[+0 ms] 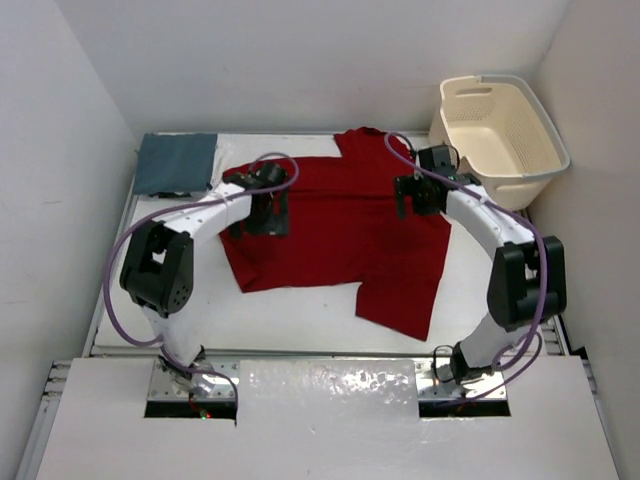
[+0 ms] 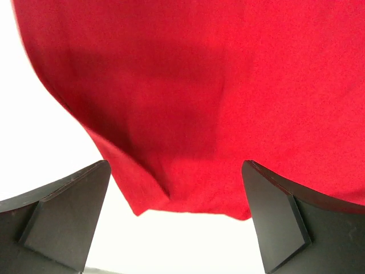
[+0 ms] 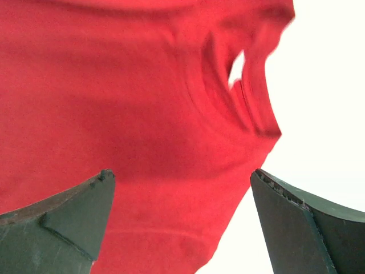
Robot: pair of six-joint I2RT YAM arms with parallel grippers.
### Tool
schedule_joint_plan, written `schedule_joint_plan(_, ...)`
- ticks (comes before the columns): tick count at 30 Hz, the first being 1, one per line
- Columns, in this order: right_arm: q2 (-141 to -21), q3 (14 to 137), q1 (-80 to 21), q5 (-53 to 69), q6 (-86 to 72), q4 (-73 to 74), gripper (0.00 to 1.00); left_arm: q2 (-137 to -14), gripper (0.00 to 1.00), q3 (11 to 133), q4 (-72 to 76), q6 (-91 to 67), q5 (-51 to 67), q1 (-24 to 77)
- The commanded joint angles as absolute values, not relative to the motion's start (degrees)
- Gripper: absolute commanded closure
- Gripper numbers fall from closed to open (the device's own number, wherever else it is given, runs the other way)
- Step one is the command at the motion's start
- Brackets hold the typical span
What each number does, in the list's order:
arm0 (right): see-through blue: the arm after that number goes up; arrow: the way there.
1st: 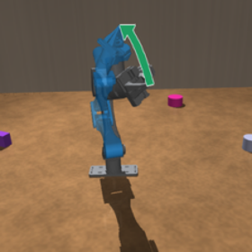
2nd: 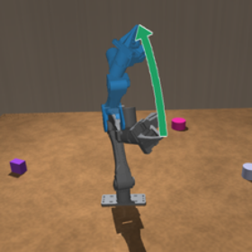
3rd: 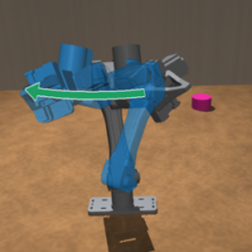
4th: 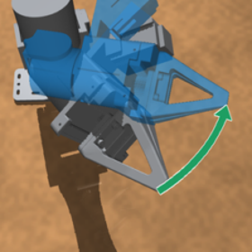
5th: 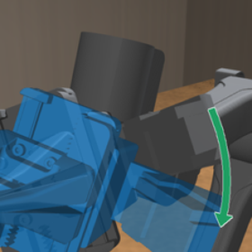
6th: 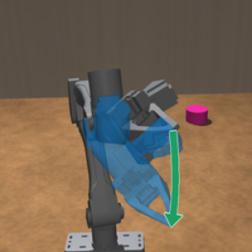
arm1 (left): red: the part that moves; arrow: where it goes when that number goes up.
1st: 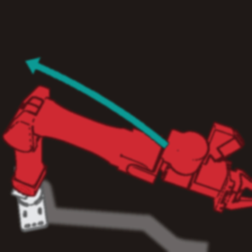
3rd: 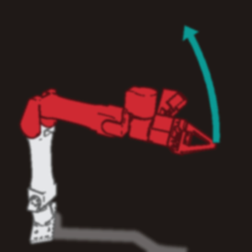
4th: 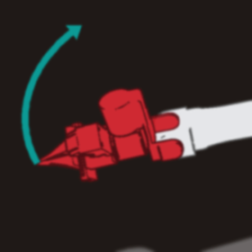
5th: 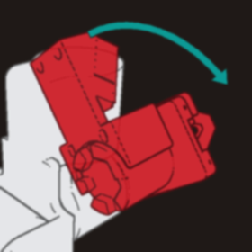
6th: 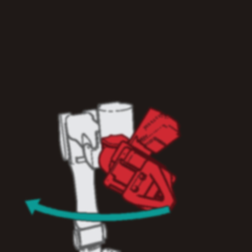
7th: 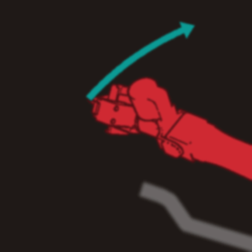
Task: Fold and stack the t-shirts
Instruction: Grap the side of the flattened tshirt closest away from the robot with both arms
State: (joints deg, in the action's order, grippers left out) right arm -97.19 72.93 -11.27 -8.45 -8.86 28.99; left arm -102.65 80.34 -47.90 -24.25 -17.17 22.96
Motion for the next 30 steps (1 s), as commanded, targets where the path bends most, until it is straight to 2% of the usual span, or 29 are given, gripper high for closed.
schedule_joint_plan(1,-92.6,65.2,-10.6,-10.8,-13.7,24.8,0.01,-98.8,0.00,74.5,-50.3,-28.6,-15.9,24.9)
schedule_joint_plan(4,-89.0,61.2,-10.7,-10.3,-15.1,23.4,0.01,-97.4,0.00,69.1,-49.9,-29.8,-15.2,25.2)
schedule_joint_plan(7,-86.9,58.6,-10.6,-9.8,-15.7,22.7,0.01,-96.7,0.06,66.1,-50.4,-30.8,-15.7,25.6)
schedule_joint_plan(14,-83.9,53.7,-10.6,-9.5,-16.6,22.1,0.01,-96.5,0.06,62.5,-50.3,-29.8,-17.1,26.5)
schedule_joint_plan(21,-78.7,49.1,-10.6,-11.2,-16.9,22.8,0.01,-100.4,0.16,63.0,-50.1,-28.6,-20.2,26.5)
schedule_joint_plan(25,-76.7,47.2,-10.6,-11.1,-17.1,23.1,0.01,-100.5,0.24,62.0,-50.5,-29.5,-23.3,26.4)
schedule_joint_plan(26,-76.5,46.6,-10.6,-11.4,-17.1,23.6,0.01,-100.6,0.34,61.4,-49.8,-29.2,-23.1,26.5)
schedule_joint_plan(29,-75.2,45.9,-10.6,-12.0,-17.1,24.2,0.01,-101.1,0.47,62.0,-50.8,-30.2,-23.9,26.5)
schedule_joint_plan(30,-74.9,45.4,-10.6,-12.0,-17.1,24.3,0.01,-100.6,0.57,61.8,-50.8,-30.5,-23.8,26.5)
